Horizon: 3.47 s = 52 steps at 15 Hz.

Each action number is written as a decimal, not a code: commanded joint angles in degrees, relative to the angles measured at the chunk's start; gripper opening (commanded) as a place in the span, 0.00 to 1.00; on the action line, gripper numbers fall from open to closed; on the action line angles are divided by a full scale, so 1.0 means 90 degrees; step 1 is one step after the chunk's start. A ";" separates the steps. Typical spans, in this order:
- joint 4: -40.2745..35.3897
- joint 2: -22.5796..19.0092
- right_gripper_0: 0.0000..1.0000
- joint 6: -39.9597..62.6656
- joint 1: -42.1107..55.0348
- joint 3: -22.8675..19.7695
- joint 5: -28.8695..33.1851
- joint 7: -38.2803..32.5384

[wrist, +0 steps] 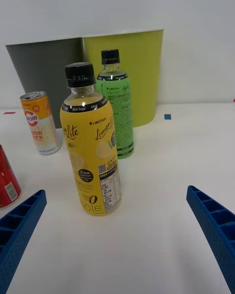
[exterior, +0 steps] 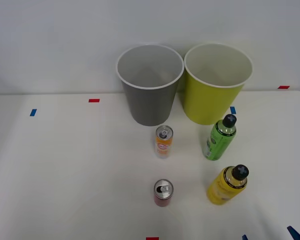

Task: Put cans in the gray bin, plastic bottles in the light green bin

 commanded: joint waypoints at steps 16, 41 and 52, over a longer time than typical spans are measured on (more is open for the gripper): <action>0.0203 -0.0640 1.00 0.0915 -0.1370 0.1622 -0.2458 0.2909; 0.0916 -0.1363 1.00 0.1482 -0.3284 0.2061 -0.3522 0.3319; 0.0916 -0.1500 0.22 0.1433 -0.3216 0.2159 -0.3805 0.3788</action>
